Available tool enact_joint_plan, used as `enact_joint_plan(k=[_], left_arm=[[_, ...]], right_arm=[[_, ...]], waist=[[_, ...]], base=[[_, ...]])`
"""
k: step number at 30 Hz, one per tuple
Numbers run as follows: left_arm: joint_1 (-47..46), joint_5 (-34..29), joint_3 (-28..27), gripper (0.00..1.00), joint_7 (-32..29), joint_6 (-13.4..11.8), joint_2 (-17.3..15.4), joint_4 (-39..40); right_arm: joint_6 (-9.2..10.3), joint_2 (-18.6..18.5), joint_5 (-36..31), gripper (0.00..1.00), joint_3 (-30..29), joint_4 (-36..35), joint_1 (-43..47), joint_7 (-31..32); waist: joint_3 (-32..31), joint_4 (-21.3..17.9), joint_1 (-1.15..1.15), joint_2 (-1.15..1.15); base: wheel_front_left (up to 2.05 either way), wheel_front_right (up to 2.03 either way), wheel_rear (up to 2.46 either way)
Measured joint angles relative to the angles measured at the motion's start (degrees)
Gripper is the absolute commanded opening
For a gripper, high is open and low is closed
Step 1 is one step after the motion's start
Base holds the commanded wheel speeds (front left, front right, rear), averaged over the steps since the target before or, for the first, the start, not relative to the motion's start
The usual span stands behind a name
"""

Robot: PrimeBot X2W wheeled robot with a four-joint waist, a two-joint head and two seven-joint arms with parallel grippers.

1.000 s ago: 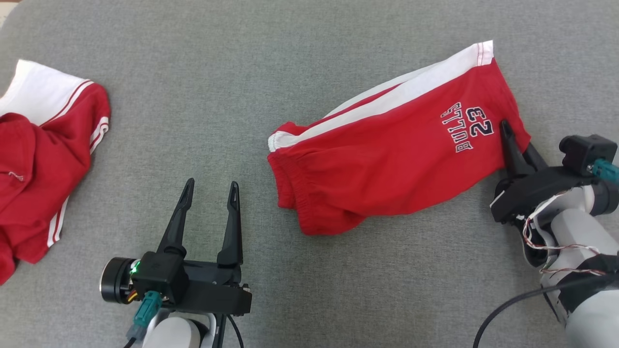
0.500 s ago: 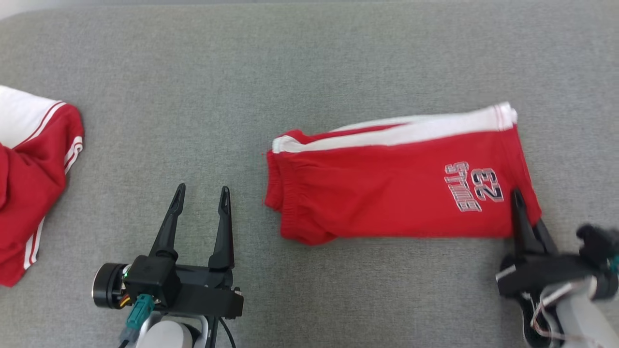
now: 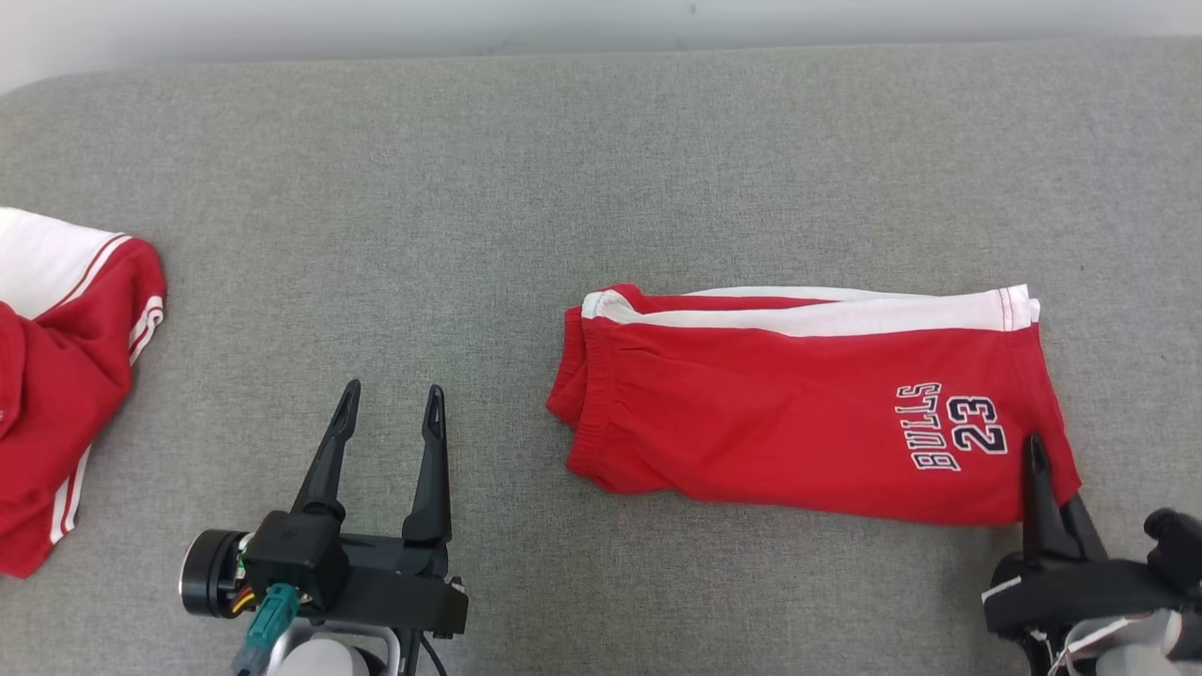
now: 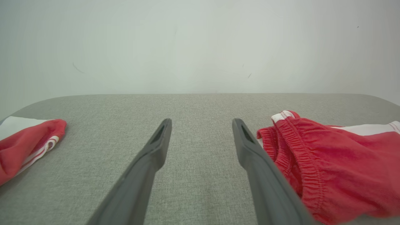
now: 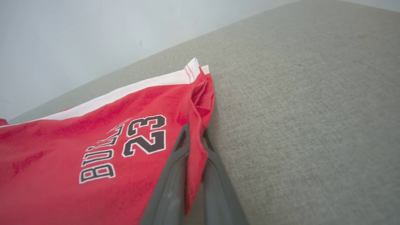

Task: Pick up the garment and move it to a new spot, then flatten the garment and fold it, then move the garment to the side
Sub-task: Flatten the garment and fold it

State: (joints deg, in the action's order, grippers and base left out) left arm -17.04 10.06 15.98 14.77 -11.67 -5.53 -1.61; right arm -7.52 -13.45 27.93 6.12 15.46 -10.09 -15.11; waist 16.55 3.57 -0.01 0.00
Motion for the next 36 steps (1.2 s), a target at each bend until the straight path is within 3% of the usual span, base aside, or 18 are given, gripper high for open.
enact_joint_plan(k=[6,16,24,32,33,34,35,36], left_arm=[[0.2,0.0,0.0,1.0,0.0,0.3,-0.1,-0.2],[0.4,0.7,0.7,1.0,0.0,0.5,0.1,-1.8],[0.4,0.8,1.7,1.0,0.0,0.7,0.5,-2.1],[0.4,0.9,2.1,1.0,0.0,0.6,0.7,-2.1],[0.4,0.9,2.2,1.0,0.0,0.6,0.7,-2.1],[0.4,0.9,2.2,1.0,0.0,0.5,0.7,-2.0],[0.4,0.9,2.2,1.0,0.0,0.5,0.7,-2.0],[0.4,0.9,2.2,1.0,0.0,0.5,0.7,-2.0]], right_arm=[[0.01,-0.5,-2.9,0.0,3.3,-6.2,-2.8,0.7],[0.01,2.0,-3.1,0.0,18.9,-17.7,-5.1,6.6],[0.01,2.6,-1.0,0.0,27.8,-14.0,-9.0,8.7],[0.01,2.9,0.5,0.0,32.5,-6.7,-10.7,7.9],[0.01,3.0,0.9,0.31,33.0,-6.1,-10.9,7.8],[0.01,3.1,1.5,0.47,33.6,-5.5,-11.3,7.6],[0.01,3.3,1.6,0.86,34.1,-5.0,-11.7,7.4],[0.01,3.5,2.0,1.0,34.7,-4.6,-12.0,7.3]], waist=[[-0.5,0.2,0.0,0.0],[-1.6,1.6,0.0,0.0],[-2.1,3.5,0.0,0.0],[-2.0,5.1,0.0,0.0],[-1.9,5.1,0.0,0.0],[-1.8,5.1,0.01,0.0],[-1.7,5.0,0.01,0.0],[-1.7,4.9,0.01,0.0]], base=[[0.0,0.0,0.0],[0.0,0.0,0.0],[0.0,0.0,0.0],[0.0,0.0,0.0],[0.0,0.0,0.0],[0.0,0.0,0.0],[0.0,0.0,0.0],[0.0,0.0,0.0]])
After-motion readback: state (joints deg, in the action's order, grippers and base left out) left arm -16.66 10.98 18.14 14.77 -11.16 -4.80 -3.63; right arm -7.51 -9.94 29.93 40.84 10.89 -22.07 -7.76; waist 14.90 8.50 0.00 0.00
